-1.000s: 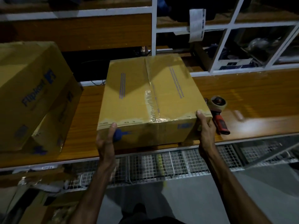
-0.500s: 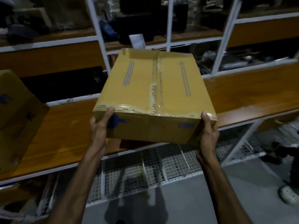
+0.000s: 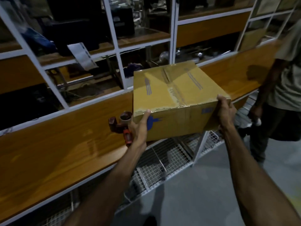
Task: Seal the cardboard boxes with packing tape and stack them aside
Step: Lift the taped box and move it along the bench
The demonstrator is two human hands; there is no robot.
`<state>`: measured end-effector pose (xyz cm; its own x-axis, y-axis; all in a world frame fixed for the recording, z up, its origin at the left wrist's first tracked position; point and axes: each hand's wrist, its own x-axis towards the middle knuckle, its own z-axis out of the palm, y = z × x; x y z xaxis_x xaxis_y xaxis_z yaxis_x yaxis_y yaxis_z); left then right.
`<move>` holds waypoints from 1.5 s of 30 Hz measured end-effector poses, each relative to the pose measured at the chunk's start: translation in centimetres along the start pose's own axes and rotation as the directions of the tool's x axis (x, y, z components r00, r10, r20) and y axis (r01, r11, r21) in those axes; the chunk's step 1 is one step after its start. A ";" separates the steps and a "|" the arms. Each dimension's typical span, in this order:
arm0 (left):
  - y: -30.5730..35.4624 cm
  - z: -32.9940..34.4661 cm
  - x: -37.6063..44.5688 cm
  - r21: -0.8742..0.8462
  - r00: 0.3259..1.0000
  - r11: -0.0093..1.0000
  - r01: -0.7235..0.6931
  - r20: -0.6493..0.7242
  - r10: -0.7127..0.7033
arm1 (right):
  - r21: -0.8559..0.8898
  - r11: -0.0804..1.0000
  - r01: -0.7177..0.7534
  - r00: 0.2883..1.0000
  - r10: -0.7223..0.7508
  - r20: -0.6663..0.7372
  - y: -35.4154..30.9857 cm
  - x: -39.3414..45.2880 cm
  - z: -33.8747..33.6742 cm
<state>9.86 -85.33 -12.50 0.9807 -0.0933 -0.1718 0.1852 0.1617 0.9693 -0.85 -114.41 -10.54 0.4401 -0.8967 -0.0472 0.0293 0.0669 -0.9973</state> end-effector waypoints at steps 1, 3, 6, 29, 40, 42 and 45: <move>-0.4 1.0 -0.1 0.006 1.000 1.000 0.022 -0.002 -0.022 | -0.023 1.000 -0.008 1.000 0.008 0.004 0.5 1.7 0.1; -1.7 2.5 0.2 0.026 0.996 0.995 0.093 0.003 -0.093 | -0.063 0.998 -0.017 1.000 0.018 0.022 1.1 4.6 0.5; -3.4 4.7 1.6 0.076 0.991 0.988 0.134 0.002 -0.135 | -0.116 0.993 -0.035 0.999 0.036 0.010 2.9 9.4 1.7; -6.4 9.7 7.9 0.296 0.985 0.942 0.161 -0.105 -0.136 | -0.530 0.846 -0.051 0.986 0.127 0.108 8.6 22.2 8.5; -6.6 -11.9 -2.6 0.510 0.982 0.845 -0.161 0.165 0.088 | -0.390 0.902 0.183 0.866 0.040 0.498 9.1 -10.3 5.4; -6.0 -16.9 -5.6 0.564 0.986 0.810 -0.162 0.119 0.114 | -0.352 0.919 0.176 0.829 0.055 0.557 9.3 -15.4 5.9; -4.7 -23.9 -10.6 0.544 0.991 0.834 -0.091 -0.032 0.129 | -0.287 0.940 0.183 0.750 0.055 0.659 9.4 -22.6 7.8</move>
<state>0.05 -61.59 -19.47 0.9979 -0.0400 -0.0509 0.0312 -0.3911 0.9198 -3.57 -90.10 -18.43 0.9233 -0.3802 -0.0538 -0.1496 -0.2271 -0.9623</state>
